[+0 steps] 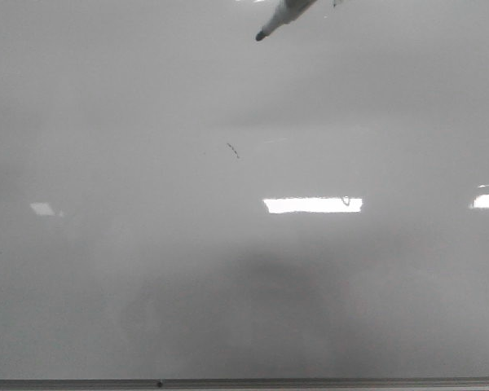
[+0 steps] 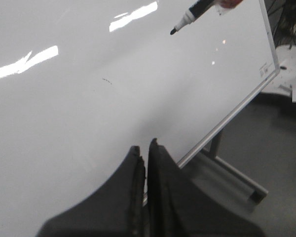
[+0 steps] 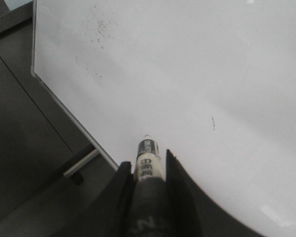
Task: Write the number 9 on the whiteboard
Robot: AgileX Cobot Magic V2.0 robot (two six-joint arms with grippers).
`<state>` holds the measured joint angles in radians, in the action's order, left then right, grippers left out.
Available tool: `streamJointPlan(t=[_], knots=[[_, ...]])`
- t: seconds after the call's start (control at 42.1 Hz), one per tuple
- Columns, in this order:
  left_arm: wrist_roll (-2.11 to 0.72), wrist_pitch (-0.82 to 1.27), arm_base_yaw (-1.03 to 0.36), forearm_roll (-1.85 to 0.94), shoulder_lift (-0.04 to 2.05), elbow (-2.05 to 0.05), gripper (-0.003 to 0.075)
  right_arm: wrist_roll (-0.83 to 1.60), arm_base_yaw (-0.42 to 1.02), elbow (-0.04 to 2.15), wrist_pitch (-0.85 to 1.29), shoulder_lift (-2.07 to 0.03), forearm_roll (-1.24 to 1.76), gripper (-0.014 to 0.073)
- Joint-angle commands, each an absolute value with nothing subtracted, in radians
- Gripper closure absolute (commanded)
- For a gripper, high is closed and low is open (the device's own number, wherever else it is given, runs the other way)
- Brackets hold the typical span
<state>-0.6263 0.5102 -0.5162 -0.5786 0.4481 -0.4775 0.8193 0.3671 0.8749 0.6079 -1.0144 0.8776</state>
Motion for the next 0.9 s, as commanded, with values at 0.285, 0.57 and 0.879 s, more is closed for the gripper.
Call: streamJointPlan(t=[0.285,0.57,0.879], knots=[[-0.613,0.362,-0.512,-0.654,0.365,-0.458,0.0739,0.875,0.361,1.008,0.363,-1.259,1.061,0.0654],[-0.613,0.362,-0.512,-0.654,0.365,-0.458,0.0739,0.907,0.366,1.185,0.314,-1.474,1.089,0.0654],[-0.613,0.362,-0.512,-0.654,0.365,-0.458,0.0739,0.962,0.42,1.258,0.384,-1.605,1.08,0.0654]])
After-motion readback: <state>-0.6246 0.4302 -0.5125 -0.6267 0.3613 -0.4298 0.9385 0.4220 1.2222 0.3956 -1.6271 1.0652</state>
